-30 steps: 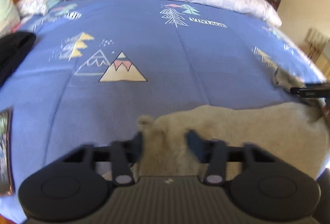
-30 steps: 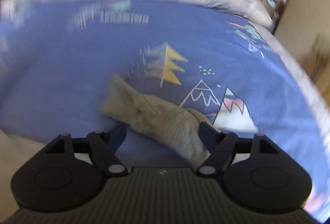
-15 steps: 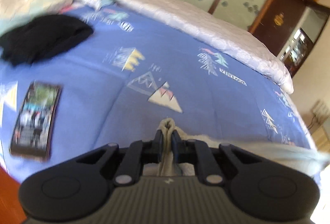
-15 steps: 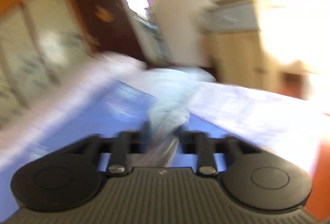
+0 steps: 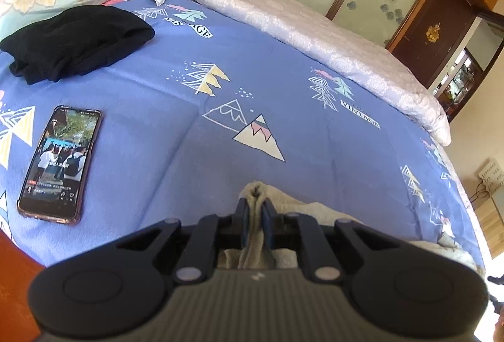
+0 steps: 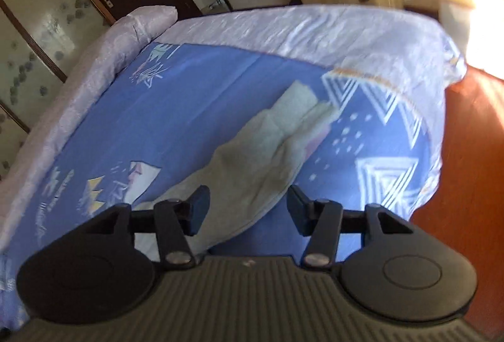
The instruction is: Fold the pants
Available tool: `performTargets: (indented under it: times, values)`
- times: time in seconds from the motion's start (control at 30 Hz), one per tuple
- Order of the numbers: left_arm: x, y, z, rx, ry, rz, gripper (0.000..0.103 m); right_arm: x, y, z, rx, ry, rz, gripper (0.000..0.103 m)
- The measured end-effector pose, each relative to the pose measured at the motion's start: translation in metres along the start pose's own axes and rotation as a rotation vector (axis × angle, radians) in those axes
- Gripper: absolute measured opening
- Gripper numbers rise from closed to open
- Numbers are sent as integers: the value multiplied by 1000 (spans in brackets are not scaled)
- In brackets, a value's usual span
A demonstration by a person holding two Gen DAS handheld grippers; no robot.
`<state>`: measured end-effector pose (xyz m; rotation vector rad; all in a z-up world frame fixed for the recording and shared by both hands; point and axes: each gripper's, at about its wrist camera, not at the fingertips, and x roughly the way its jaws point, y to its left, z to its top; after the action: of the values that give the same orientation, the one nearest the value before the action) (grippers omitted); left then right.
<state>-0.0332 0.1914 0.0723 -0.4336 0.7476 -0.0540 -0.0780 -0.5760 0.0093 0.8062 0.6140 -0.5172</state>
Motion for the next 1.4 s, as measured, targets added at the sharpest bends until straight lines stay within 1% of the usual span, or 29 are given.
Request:
performTargets:
  times: [0.07, 0.13, 0.2, 0.23, 0.3, 0.33, 0.4, 0.43, 0.5, 0.57, 0.63, 0.7, 0.83, 1.0, 1.17, 1.23, 1.3, 1.33, 1.37, 1.4]
  values:
    - [1, 0, -1, 0, 5, 3, 10, 10, -12, -3, 133, 38, 46, 50]
    - [0, 0, -1, 2, 7, 2, 10, 18, -22, -6, 256, 62, 76, 49]
    - [0, 1, 1, 4, 6, -2, 10, 21, -30, -5, 330, 88, 94, 48]
    - [1, 0, 2, 5, 2, -4, 9, 27, -32, -5, 357, 98, 114, 46]
    - [2, -2, 6, 15, -8, -1, 9, 24, -27, -7, 367, 122, 149, 16]
    - [4, -5, 9, 24, -12, 6, 9, 19, -21, -6, 359, 130, 149, 5]
    - [9, -10, 16, 34, -16, 12, 9, 5, -6, 0, 326, 75, 179, 5]
    - [12, -13, 21, 40, -21, 9, 9, -10, 5, 6, 294, 38, 207, 5]
    - [17, -20, 31, 58, -35, 9, 9, -27, 29, 22, 231, -34, 281, 5]
    - [25, -27, 42, 72, -51, 14, 9, -39, 56, 37, 180, -85, 332, 5]
    - [35, -33, 55, 76, -71, 15, 9, -40, 86, 56, 137, -126, 374, 5]
    - [44, -39, 67, 76, -90, 18, 9, -36, 117, 72, 94, -170, 383, 5]
    - [69, -43, 94, 69, -115, 49, 9, 0, 178, 94, 27, -196, 394, 5]
    - [107, -36, 129, 29, -128, 98, 9, 72, 261, 102, -92, -186, 362, 5]
    - [159, -29, 164, -2, -148, 142, 9, 155, 332, 94, -171, -159, 327, 5]
    - [188, -28, 173, -21, -145, 178, 9, 184, 354, 83, -193, -146, 303, 5]
    - [217, -27, 175, -42, -122, 213, 10, 213, 371, 69, -212, -132, 267, 5]
    - [232, -27, 174, -39, -91, 238, 14, 225, 374, 59, -238, -121, 246, 10]
    - [245, -27, 171, -31, -45, 267, 15, 233, 380, 48, -268, -92, 223, 15]
    - [252, -26, 168, -30, -2, 286, 16, 248, 381, 40, -304, -23, 200, 23]
